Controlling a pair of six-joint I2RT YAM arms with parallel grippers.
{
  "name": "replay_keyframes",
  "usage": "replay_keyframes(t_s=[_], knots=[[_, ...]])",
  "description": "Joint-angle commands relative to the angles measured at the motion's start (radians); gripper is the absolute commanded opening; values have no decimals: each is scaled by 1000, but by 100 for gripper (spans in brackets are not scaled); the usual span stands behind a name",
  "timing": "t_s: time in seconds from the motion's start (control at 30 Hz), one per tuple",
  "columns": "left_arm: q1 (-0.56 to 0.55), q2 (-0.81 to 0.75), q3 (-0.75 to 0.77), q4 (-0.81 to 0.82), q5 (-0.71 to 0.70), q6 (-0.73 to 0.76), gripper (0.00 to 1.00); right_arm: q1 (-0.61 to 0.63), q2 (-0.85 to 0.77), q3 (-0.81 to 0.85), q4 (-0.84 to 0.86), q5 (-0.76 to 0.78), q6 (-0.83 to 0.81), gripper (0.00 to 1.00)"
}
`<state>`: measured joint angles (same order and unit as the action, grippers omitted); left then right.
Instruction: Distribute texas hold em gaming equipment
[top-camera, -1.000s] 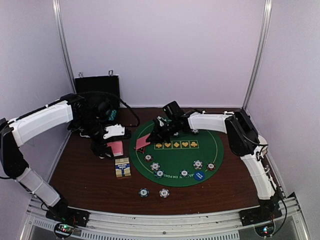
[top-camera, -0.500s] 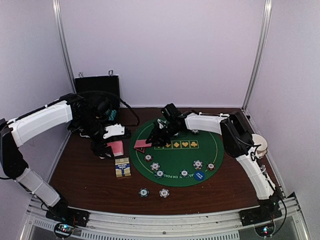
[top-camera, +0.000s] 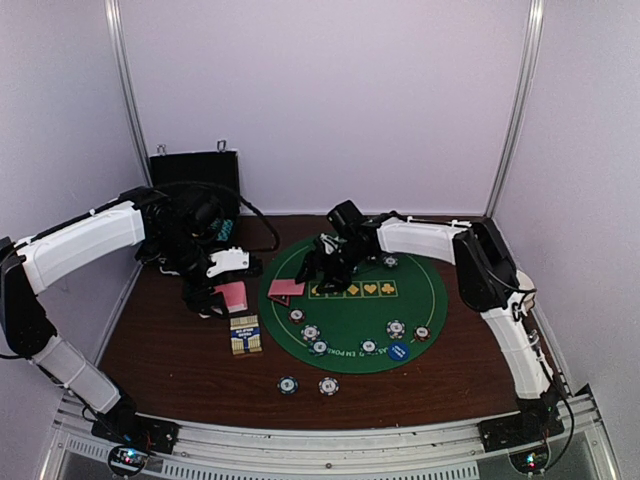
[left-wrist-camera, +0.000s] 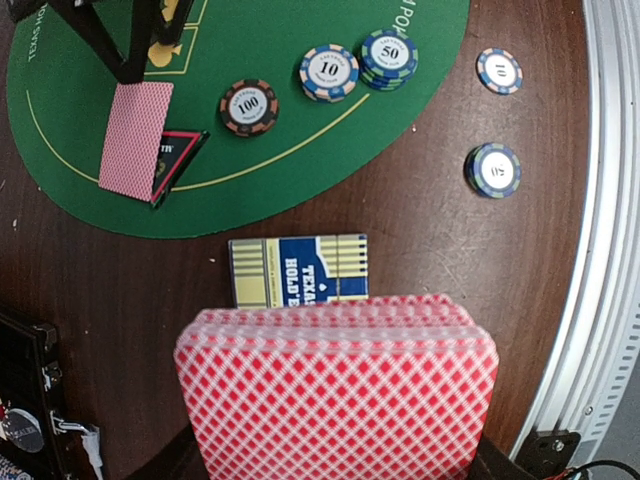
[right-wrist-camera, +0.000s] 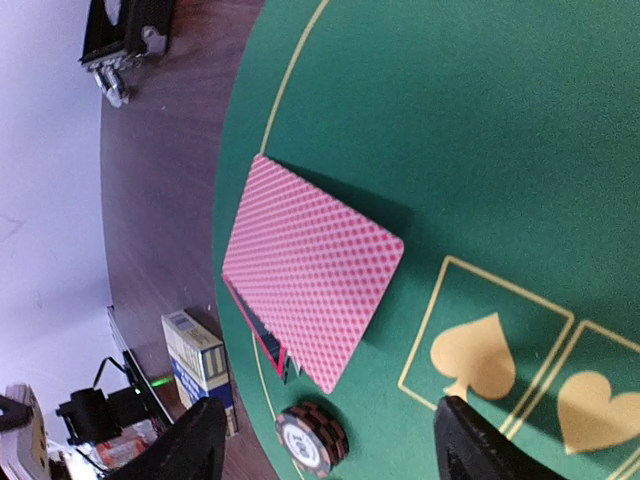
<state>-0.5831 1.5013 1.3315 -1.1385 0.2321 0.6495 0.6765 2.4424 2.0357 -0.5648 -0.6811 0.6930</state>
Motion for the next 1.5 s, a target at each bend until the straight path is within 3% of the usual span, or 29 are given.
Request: replay_keyframes(t_s=[0.0,0.33,0.57,0.8,1.13,1.47], knots=[[7,-18,21,-7,20,-36,0,-1,-187,-132,47,58,-28,80],[6,4,62,-3,31,-70,0,94,-476,-514,502,-42,189,90],[6,10,76,3,44,-97,0,180,-516,-647,825,-63,376,92],[6,9,81,3,52,-99,0,233,-457,-584,877,-100,419,90],[5,-4,81,3,66,-90,0,257,-359,-518,981,-165,527,80],[5,-6,81,3,73,-85,0,277,-271,-425,967,-188,563,78]])
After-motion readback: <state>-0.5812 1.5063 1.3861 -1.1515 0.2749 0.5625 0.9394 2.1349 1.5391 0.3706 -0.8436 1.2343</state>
